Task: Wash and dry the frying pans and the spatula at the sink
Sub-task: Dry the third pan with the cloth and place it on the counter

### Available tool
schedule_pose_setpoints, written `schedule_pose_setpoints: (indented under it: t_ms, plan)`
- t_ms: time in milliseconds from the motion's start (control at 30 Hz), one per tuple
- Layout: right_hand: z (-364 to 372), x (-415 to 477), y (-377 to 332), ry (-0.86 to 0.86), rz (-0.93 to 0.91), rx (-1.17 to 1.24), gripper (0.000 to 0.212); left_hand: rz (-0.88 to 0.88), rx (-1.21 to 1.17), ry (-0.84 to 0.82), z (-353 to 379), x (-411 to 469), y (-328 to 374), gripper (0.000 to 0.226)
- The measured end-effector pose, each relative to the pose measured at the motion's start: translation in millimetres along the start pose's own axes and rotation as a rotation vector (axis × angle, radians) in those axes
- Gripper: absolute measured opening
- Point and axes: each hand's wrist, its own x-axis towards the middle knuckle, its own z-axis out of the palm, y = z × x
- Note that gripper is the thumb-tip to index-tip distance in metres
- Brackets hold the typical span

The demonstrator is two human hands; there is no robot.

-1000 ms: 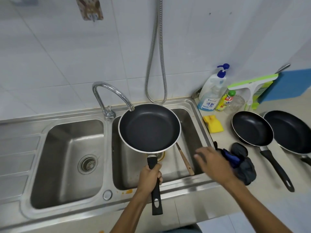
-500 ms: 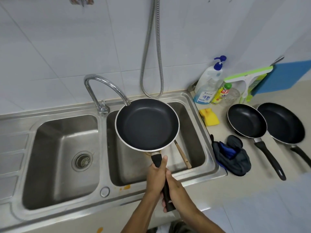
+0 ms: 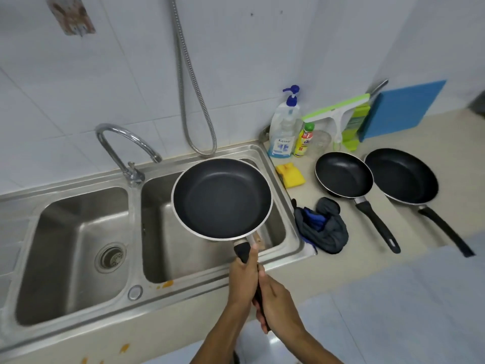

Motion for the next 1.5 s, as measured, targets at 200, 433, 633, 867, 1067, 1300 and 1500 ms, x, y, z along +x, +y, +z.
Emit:
schedule_pose_setpoints:
  t_ms: [200,433,633,867,1067,1300,1500]
  plan:
    - [-101.3,-34.8,27.6,0.063,-0.081,0.03,0.065,0.083,0.011,-0.018,97.0,-49.1,15.1,0.046]
    - [-233.5,-70.1,66.6,0.273,-0.122,0.056,0.059,0.188,0.024,-0.197,238.6,-102.2,34.0,0.058]
    - [-338.5,-75.2,104.3,0.453,-0.12,0.092,0.058,0.191,0.049,-0.38,360.7,-119.4,39.3,0.053]
    - [-458.0,-41.9,141.8,0.588,-0.066,0.112,0.064,0.166,0.138,-0.525,502.1,-106.8,46.8,0.051]
    - [-579.0,20.1,167.0,0.662,-0.018,0.089,0.064,0.091,0.149,-0.593,637.7,-66.9,60.7,0.055]
    - [-716.0,86.3,180.6,0.653,0.021,0.033,0.065,-0.012,0.205,-0.6,782.0,-19.4,81.0,0.055]
    - [-805.0,150.8,211.4,0.581,0.029,0.004,0.06,-0.081,0.244,-0.549,878.8,29.7,81.2,0.052]
